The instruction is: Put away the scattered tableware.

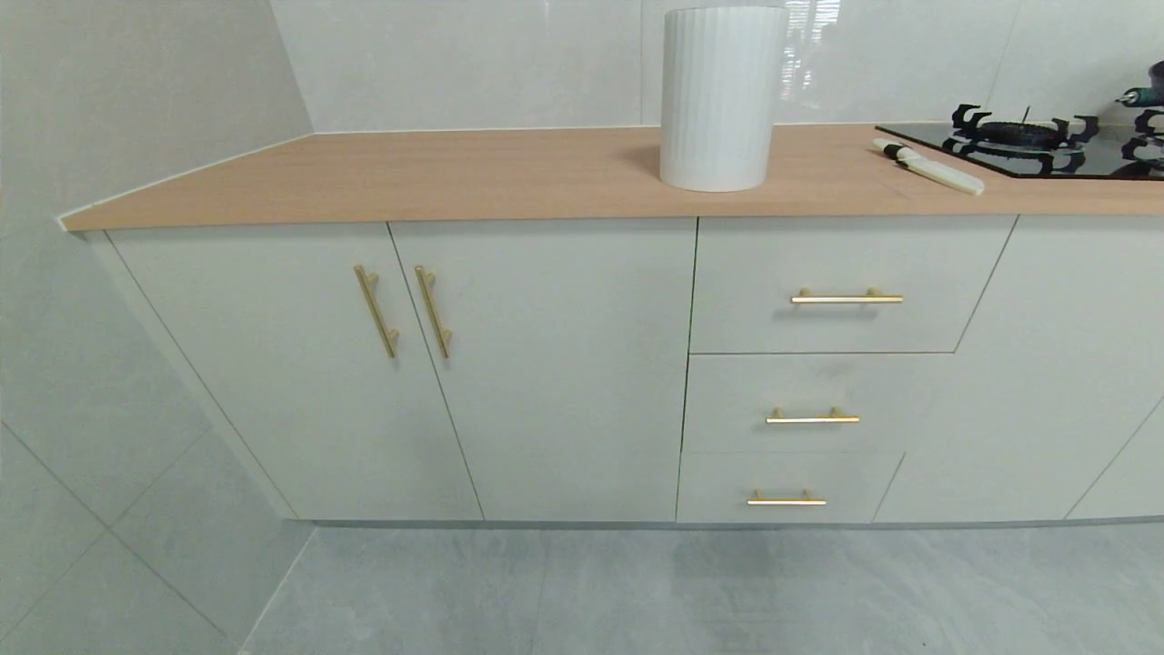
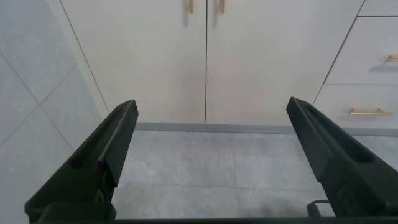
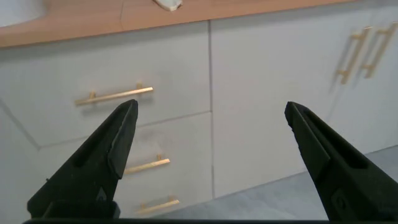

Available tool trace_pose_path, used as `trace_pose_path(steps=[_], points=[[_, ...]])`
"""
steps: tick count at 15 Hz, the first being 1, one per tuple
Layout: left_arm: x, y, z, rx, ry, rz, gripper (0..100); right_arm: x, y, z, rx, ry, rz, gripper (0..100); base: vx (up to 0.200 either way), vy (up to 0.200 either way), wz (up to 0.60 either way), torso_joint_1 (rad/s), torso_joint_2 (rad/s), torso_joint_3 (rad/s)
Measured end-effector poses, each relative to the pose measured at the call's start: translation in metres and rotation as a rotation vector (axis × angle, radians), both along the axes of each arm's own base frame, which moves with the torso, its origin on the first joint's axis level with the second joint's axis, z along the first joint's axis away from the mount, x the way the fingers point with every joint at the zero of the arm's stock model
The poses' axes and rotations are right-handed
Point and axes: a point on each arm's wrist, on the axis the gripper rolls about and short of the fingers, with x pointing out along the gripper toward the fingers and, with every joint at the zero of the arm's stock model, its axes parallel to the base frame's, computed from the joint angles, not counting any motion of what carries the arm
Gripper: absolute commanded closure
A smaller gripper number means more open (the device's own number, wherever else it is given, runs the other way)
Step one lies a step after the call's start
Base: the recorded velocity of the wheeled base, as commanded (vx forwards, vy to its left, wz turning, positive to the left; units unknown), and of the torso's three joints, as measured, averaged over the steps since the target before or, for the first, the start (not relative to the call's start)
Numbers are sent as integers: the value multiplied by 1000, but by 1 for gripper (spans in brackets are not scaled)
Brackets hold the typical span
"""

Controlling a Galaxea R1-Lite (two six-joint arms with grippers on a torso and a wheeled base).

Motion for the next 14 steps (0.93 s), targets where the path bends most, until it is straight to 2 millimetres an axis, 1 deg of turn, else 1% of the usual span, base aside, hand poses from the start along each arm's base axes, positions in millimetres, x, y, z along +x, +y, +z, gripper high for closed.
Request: trace_pose_path(steps=[1, 3, 4, 5, 6, 8, 10, 12, 14], points=[[0, 0, 0, 1, 0, 0, 0, -29, -3, -7, -16, 12, -1, 0, 0, 0, 0, 0, 0, 0], [0, 0, 0, 0, 0, 0, 0, -77, -8, -28, -36, 31, -7, 0, 0, 0, 0, 0, 0, 0], [0, 0, 0, 0, 0, 0, 0, -97, -11, -42, -30, 36, -31, 0, 0, 0, 0, 0, 0, 0], [0, 0, 0, 0, -1, 0, 0, -111, -13, -55, -20, 57, -70, 0, 0, 0, 0, 0, 0, 0], [0, 0, 0, 0, 0, 0, 0, -120, -15, -71, -11, 96, -127, 0, 0, 0, 0, 0, 0, 0], [0, 0, 0, 0, -1, 0, 0, -130, -15, -88, -4, 79, -203, 0, 0, 0, 0, 0, 0, 0], [0, 0, 0, 0, 0, 0, 0, -133, -13, -108, -10, 80, -209, 0, 0, 0, 0, 0, 0, 0], [0, 0, 0, 0, -1, 0, 0, -129, -9, -124, -37, 100, -16, 0, 0, 0, 0, 0, 0, 0], [0, 0, 0, 0, -1, 0, 0, -128, -4, -130, -42, 103, 188, 0, 0, 0, 0, 0, 0, 0]])
